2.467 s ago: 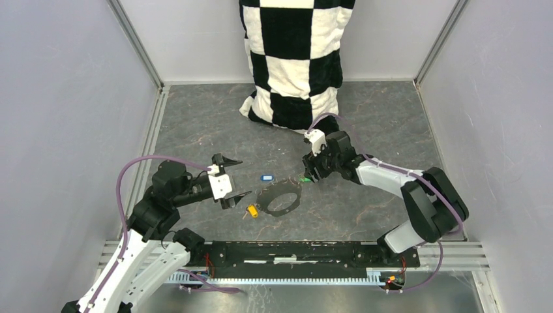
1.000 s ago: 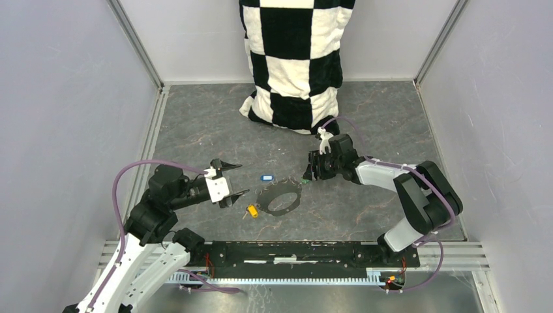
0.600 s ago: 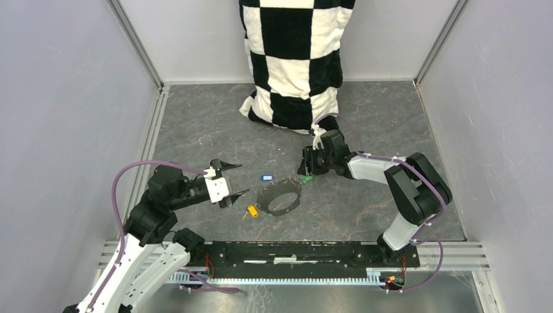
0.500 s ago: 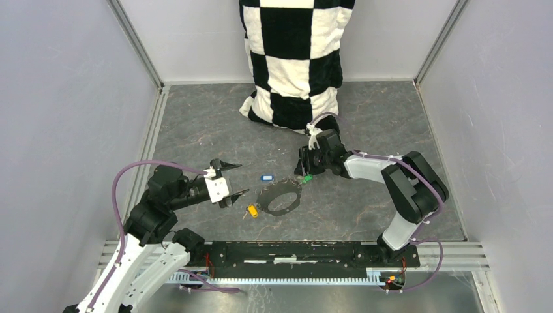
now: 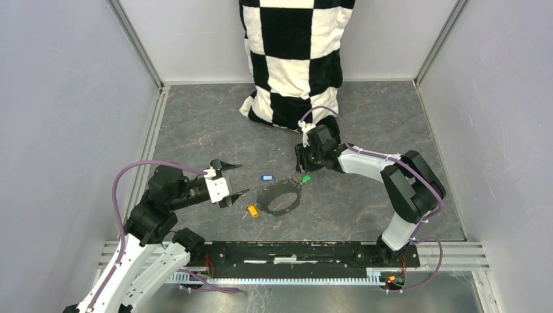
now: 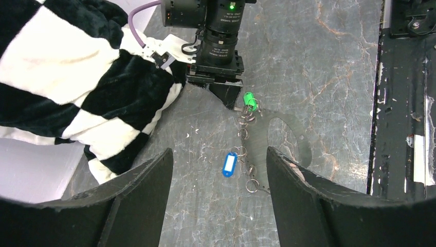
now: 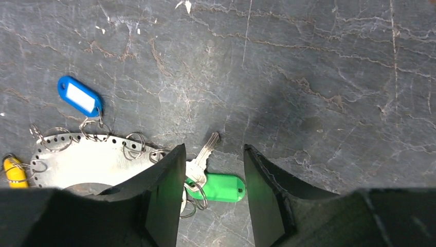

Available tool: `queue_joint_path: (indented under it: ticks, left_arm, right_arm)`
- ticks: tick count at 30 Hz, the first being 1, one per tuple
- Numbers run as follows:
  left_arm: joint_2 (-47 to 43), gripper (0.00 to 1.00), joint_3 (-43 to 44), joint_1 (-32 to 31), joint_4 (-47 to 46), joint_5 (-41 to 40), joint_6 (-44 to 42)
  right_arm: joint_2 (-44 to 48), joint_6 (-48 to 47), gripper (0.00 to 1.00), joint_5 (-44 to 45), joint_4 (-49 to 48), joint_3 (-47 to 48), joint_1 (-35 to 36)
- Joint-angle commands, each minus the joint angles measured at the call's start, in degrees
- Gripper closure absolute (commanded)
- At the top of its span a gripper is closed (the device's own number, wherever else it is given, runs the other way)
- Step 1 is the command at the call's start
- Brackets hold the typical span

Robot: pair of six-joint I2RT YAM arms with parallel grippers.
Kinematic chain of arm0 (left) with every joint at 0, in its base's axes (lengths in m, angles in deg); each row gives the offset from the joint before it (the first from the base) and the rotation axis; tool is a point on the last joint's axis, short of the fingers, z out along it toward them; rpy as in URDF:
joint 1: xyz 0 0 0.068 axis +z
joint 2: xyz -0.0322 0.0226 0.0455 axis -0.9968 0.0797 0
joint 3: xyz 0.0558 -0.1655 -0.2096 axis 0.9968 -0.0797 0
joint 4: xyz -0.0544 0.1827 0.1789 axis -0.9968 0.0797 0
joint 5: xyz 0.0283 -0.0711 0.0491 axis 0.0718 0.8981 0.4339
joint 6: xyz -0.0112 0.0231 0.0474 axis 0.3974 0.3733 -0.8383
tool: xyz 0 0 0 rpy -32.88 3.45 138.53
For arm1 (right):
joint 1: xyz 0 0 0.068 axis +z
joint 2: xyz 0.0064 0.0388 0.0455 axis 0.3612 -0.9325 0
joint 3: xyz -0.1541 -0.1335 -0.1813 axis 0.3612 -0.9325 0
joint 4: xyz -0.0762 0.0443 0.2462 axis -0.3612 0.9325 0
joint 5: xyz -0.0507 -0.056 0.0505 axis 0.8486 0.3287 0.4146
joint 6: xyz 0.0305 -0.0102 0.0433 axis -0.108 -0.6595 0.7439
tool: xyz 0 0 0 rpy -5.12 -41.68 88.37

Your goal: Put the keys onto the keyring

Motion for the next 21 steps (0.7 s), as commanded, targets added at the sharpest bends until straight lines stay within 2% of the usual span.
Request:
queue_joint_path:
  ticks: [1,15,18,21]
  left_arm:
    - [-0.6,0.27,-0.4,-0.1,-2.4,0.4,0.0]
    - [-2.2,0.28,-0.7,-0.1,-2.1,0.2,-0.4]
    - [-2.5,0.28,-0.7,-0.1,-2.1,0.3,-0.4]
    - [-2.8,0.28,-0.7,-0.1,-1.8,0.2,-0.6]
  right_arm:
    - [0.0,-2.9,0.51,4.5,4.0,3.2,1.9]
    - [-6.1,-1.3,0.59,8.4,8.6,7.2,5.8]
    - [-6.7,-0.6,0.69,8.3,7.9,7.3,6.0]
    - [-6.9,0.0,0.86,7.4,6.0,7.1,6.2]
